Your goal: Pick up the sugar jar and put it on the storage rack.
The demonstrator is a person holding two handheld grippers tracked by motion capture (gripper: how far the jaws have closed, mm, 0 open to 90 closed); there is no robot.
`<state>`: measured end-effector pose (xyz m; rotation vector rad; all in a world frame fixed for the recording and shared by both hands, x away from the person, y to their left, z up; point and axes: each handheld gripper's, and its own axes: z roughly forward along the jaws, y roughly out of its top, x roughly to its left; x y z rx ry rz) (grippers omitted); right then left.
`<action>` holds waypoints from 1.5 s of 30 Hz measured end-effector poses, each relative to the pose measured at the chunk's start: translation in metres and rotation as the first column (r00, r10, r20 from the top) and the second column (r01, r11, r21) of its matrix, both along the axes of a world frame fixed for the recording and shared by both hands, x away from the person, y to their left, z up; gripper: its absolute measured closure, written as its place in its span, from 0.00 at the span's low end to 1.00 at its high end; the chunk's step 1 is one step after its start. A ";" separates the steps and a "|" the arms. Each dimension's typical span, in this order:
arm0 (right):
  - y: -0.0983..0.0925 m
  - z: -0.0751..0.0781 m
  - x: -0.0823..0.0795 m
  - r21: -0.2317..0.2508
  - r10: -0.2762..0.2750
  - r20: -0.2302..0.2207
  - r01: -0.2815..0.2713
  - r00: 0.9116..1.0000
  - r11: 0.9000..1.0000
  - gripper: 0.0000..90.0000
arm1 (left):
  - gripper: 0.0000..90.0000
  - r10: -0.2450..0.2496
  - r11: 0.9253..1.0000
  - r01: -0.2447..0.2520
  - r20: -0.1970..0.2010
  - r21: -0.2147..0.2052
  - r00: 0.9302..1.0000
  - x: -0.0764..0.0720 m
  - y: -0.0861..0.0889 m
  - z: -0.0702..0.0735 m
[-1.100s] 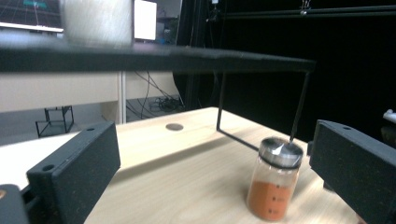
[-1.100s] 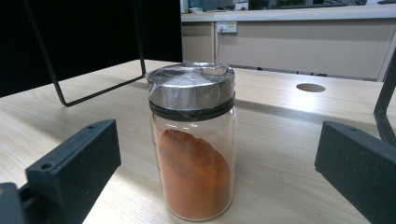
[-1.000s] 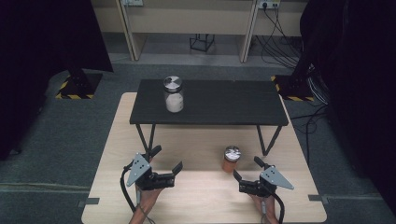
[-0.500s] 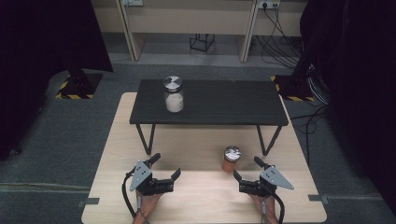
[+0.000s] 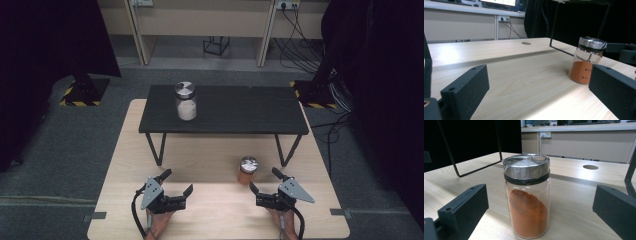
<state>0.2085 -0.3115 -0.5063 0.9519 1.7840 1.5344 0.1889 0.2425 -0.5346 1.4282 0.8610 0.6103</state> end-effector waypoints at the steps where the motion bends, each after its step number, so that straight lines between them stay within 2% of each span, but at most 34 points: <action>1: 0.000 0.000 0.000 0.000 0.000 0.000 0.000 1.000 1.000 0.00 | 0.02 0.000 1.000 0.000 0.000 0.000 1.000 0.000 0.000 0.000; 3: 0.000 0.000 0.000 0.001 0.001 0.000 -0.001 1.000 1.000 0.00 | 0.02 0.000 1.000 0.000 0.010 0.011 1.000 -0.001 -0.001 0.000; 7: 0.000 0.000 0.000 0.001 0.001 -0.001 -0.001 1.000 1.000 0.00 | 0.02 0.000 0.999 0.000 -0.010 0.034 1.000 -0.003 -0.004 0.001; 8: 0.000 0.000 0.000 0.002 0.002 -0.001 -0.002 1.000 1.000 0.00 | 0.02 -0.008 0.997 0.008 0.001 0.071 1.000 -0.004 -0.007 0.002; 9: 0.000 0.000 0.000 0.002 0.002 -0.001 -0.002 1.000 1.000 0.00 | 0.03 -0.008 0.997 0.008 0.001 0.071 1.000 -0.004 -0.007 0.002; 10: 0.000 0.000 0.000 0.003 0.002 -0.001 -0.002 1.000 1.000 0.00 | 0.03 -0.010 0.996 0.009 0.009 0.093 1.000 -0.004 -0.010 0.003; 12: -0.001 0.000 0.001 0.004 0.003 -0.002 -0.003 1.000 1.000 0.00 | 0.03 -0.011 0.996 0.011 0.000 0.093 1.000 -0.004 -0.009 0.004; 19: -0.001 0.000 0.001 0.008 0.002 -0.004 -0.002 1.000 1.000 0.00 | 0.03 -0.011 0.994 0.010 0.011 0.112 1.000 -0.005 -0.012 0.004; 45: 0.000 0.000 -0.001 0.004 -0.001 -0.006 0.001 1.000 1.000 0.00 | 0.03 -0.012 0.994 0.011 0.009 0.105 1.000 -0.005 -0.011 0.004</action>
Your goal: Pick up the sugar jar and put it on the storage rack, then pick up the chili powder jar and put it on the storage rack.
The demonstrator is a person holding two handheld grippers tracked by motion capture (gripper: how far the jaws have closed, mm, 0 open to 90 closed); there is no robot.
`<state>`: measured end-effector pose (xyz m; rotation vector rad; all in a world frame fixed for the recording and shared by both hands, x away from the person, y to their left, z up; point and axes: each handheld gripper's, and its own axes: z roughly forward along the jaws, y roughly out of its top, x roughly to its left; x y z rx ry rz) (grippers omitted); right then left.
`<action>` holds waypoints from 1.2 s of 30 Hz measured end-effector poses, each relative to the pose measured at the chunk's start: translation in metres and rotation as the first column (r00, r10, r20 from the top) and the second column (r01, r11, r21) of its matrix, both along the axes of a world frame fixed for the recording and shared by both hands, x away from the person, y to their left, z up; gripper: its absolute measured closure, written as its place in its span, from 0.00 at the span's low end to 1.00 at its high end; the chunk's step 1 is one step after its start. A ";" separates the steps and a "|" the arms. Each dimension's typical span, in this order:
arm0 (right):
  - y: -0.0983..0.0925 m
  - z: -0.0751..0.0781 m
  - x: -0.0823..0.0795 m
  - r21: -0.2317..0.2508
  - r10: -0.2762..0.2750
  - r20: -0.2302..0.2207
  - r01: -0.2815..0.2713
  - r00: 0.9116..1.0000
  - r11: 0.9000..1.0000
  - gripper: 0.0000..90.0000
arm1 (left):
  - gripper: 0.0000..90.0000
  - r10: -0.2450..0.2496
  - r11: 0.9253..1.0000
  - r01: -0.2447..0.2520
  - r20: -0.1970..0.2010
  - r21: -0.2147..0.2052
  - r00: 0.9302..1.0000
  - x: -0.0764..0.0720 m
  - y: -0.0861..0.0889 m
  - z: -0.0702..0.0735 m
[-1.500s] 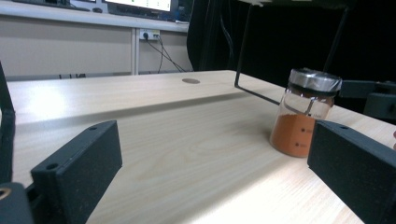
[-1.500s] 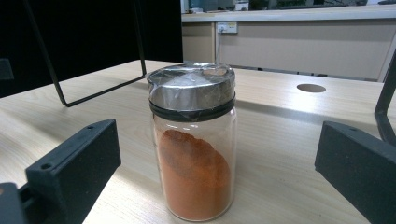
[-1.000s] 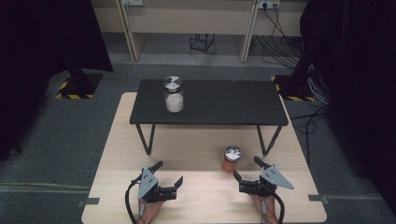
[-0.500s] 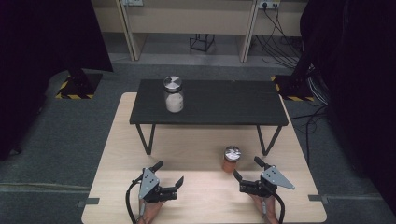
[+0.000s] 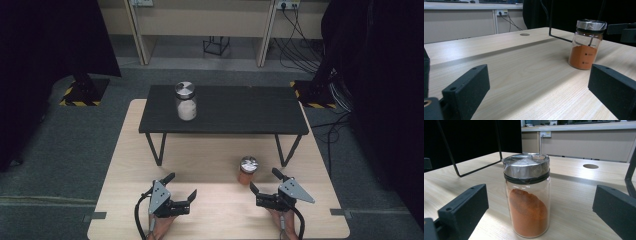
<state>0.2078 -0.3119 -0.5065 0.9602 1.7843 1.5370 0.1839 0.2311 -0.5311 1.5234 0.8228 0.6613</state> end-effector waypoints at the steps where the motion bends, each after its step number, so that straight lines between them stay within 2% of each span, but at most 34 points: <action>1: 0.000 0.000 0.000 0.001 0.000 0.001 0.000 1.000 1.000 0.00 | 0.03 0.000 1.000 0.000 0.002 0.001 1.000 0.000 0.000 0.000; 10: -0.001 0.000 0.000 0.008 0.001 -0.001 -0.001 1.000 1.000 0.00 | 0.03 -0.004 1.000 0.004 0.002 0.003 1.000 0.001 0.000 0.000; 27: 0.002 0.001 0.000 -0.020 0.002 0.008 -0.002 1.000 1.000 0.00 | 0.03 -0.013 1.000 0.013 0.003 0.002 1.000 0.000 0.001 0.000; 36: 0.000 0.000 0.001 -0.003 0.001 0.010 -0.001 1.000 1.000 0.00 | 0.03 -0.013 1.000 0.013 0.000 -0.003 1.000 0.001 0.002 0.000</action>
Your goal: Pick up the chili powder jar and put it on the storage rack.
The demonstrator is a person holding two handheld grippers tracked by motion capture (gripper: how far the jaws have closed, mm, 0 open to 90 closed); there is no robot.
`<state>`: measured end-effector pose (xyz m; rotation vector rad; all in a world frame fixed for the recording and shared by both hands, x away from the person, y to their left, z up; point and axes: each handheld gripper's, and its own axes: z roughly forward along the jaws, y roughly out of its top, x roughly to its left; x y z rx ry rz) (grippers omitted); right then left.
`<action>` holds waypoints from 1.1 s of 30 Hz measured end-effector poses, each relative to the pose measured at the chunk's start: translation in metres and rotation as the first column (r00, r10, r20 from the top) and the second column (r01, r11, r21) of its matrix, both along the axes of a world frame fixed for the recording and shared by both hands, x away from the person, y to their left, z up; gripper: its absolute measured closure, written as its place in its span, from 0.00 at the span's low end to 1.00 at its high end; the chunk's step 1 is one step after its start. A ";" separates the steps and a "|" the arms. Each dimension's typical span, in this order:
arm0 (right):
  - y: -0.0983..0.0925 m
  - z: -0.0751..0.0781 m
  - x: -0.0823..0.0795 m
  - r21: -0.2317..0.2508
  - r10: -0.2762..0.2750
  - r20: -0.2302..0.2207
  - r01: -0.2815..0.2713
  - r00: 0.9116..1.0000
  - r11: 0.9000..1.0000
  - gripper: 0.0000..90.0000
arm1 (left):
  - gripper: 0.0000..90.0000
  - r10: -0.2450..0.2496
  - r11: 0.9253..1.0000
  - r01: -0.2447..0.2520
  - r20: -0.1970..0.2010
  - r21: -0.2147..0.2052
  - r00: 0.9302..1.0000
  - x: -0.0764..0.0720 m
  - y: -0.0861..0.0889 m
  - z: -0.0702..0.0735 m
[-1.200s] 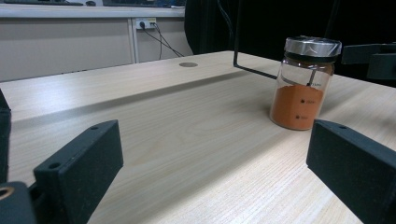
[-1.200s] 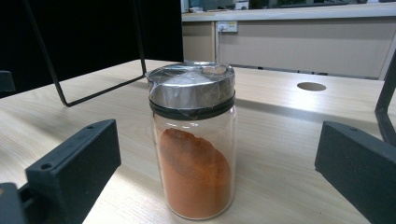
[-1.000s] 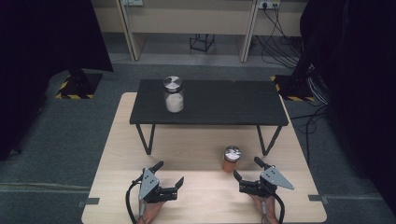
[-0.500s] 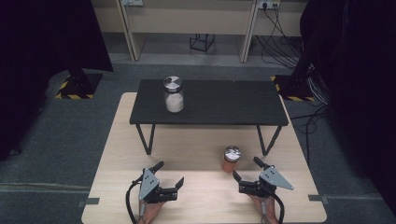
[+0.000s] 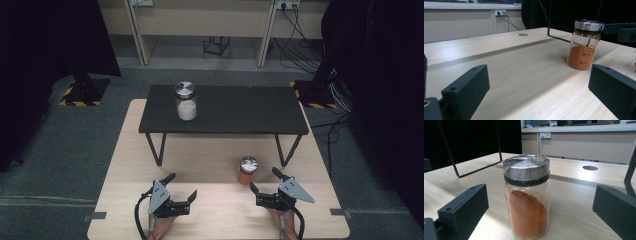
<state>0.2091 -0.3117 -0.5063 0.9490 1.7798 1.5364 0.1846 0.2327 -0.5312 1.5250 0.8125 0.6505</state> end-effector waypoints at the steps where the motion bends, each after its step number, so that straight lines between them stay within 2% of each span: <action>1: 0.000 0.000 0.000 0.001 0.001 -0.001 -0.001 1.000 1.000 0.00 | 0.03 0.000 1.000 0.000 0.000 0.000 1.000 0.000 0.000 0.000; 33: 0.004 0.002 0.004 -0.012 0.000 -0.006 0.000 1.000 1.000 0.00 | 0.03 -0.001 1.000 0.001 -0.002 -0.004 1.000 0.000 0.001 0.000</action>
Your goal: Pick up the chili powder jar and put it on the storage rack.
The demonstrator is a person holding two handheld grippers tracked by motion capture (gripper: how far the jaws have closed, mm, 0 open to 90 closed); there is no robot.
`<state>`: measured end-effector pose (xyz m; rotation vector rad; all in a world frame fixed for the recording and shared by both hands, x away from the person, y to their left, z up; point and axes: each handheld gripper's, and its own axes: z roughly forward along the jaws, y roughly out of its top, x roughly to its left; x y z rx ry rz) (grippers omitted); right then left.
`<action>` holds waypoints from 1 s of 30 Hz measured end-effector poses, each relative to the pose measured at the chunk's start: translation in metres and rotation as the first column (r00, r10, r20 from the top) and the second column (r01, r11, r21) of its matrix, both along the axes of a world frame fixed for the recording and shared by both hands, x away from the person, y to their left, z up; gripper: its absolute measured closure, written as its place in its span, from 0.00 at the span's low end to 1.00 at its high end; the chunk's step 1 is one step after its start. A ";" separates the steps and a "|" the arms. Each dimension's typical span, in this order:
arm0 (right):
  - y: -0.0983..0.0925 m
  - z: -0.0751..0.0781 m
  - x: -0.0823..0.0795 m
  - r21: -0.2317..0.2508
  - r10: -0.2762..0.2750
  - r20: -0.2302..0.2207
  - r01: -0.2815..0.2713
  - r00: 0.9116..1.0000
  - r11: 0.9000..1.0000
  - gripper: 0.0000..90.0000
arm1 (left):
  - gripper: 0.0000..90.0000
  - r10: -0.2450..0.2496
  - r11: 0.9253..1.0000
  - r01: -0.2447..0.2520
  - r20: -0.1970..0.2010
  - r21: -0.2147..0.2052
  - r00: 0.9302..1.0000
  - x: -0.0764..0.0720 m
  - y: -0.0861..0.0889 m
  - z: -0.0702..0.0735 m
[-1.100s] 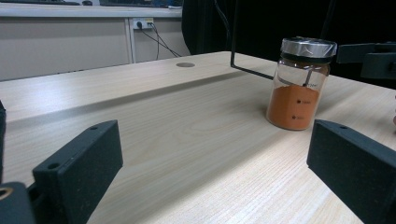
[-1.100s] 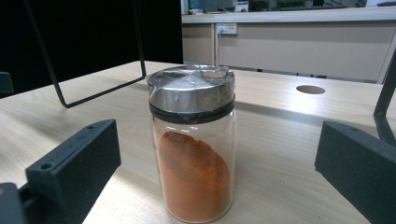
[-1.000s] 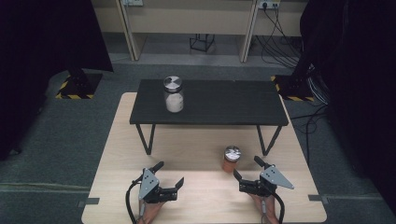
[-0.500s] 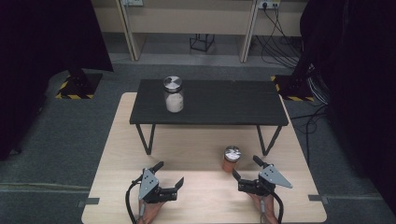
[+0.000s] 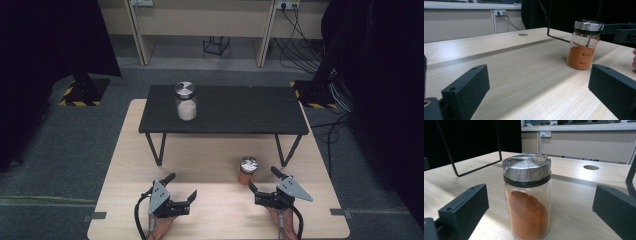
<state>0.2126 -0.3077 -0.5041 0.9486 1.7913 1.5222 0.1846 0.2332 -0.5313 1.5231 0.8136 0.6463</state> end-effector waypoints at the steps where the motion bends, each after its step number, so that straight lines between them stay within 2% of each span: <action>1: 0.000 0.001 0.000 0.002 0.000 -0.001 0.000 1.000 1.000 0.01 | 0.03 0.000 1.000 0.000 0.000 0.000 1.000 0.000 0.000 0.000; 13: 0.003 0.008 0.009 -0.019 0.009 -0.014 -0.009 1.000 1.000 0.05 | 0.03 -0.003 1.000 0.003 0.001 0.001 1.000 0.000 0.000 0.000; 21: 0.017 0.010 0.020 -0.035 0.019 -0.030 -0.020 0.999 0.999 0.07 | 0.03 -0.004 1.000 0.004 0.002 0.002 1.000 0.000 0.000 0.000; 30: 0.032 0.016 0.028 -0.080 0.007 -0.056 -0.011 0.998 0.997 0.13 | 0.03 -0.004 1.000 0.004 0.002 0.002 1.000 0.000 0.000 0.000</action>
